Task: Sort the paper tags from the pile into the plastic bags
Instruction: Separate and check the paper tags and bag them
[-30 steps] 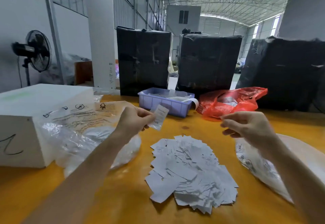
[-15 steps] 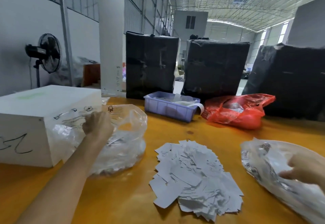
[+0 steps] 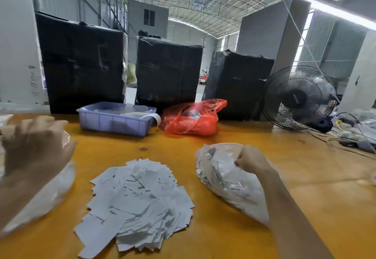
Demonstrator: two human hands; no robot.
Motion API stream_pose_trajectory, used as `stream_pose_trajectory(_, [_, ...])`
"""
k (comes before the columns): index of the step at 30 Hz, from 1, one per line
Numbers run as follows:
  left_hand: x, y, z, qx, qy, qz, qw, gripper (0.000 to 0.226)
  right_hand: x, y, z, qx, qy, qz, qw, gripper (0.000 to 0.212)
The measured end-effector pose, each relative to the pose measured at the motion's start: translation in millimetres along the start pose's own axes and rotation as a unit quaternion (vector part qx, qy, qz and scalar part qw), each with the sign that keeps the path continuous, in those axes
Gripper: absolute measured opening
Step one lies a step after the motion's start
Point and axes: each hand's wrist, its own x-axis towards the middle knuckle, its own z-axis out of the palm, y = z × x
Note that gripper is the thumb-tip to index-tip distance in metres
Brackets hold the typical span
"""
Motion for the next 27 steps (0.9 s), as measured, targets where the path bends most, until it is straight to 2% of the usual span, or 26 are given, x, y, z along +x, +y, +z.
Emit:
stream_pose_trajectory(2, [-20, 30, -12, -0.058, 0.044, 0.061, 0.996, 0.036, 5, 0, -3, 0.012, 0.001, -0.012, 1.0, 0.02])
stream_pose_trajectory(4, [-40, 52, -14, -0.093, 0.037, 0.132, 0.986, 0.026, 3, -2, -10, 0.016, 0.002, -0.01, 1.0, 0.021])
stream_pose_trajectory(7, [-65, 74, -7, -0.192, -0.037, 0.159, 0.968, 0.021, 0, -2, -15, 0.015, 0.016, 0.005, 1.0, 0.032])
stream_pose_trajectory(10, [-87, 86, 5, -0.248, -0.132, 0.134, 0.95, 0.016, -3, 1, -12, 0.051, -0.007, 0.003, 0.999, 0.038])
stream_pose_trajectory(13, [-96, 87, 14, -0.267, -0.172, 0.128, 0.939, 0.014, -4, 3, -13, 0.111, -0.065, -0.003, 0.992, 0.021])
stream_pose_trajectory(15, [-96, 88, 14, -0.283, -0.167, 0.127, 0.936, 0.013, -7, 2, -22, 0.213, -0.09, -0.005, 0.973, 0.004])
stream_pose_trajectory(17, [-95, 90, 13, -0.313, -0.164, 0.103, 0.93, 0.014, -13, -2, -35, 0.337, -0.089, -0.021, 0.937, 0.014])
stream_pose_trajectory(19, [-95, 93, 12, -0.375, -0.175, 0.066, 0.908, 0.013, -23, -14, -47, 0.445, -0.093, -0.054, 0.889, 0.023])
stream_pose_trajectory(21, [-95, 99, 7, -0.47, -0.214, 0.008, 0.857, 0.007, -37, -37, -56, 0.538, -0.129, -0.088, 0.828, 0.029])
stream_pose_trajectory(22, [-94, 103, 4, -0.528, -0.249, -0.027, 0.811, 0.023, -44, -51, -56, 0.565, -0.152, -0.108, 0.804, 0.03])
stream_pose_trajectory(23, [-93, 107, 0, -0.583, -0.298, -0.066, 0.753, 0.049, -52, -66, -54, 0.576, -0.177, -0.128, 0.787, 0.03])
stream_pose_trajectory(25, [-92, 113, -6, -0.647, -0.399, -0.138, 0.635, 0.092, -69, -96, -40, 0.573, -0.232, -0.163, 0.769, 0.029])
stream_pose_trajectory(26, [-91, 115, -9, -0.66, -0.432, -0.152, 0.595, 0.098, -76, -109, -30, 0.563, -0.25, -0.176, 0.768, 0.027])
stream_pose_trajectory(27, [-91, 115, -12, -0.665, -0.451, -0.153, 0.575, 0.096, -82, -120, -21, 0.551, -0.254, -0.187, 0.772, 0.024])
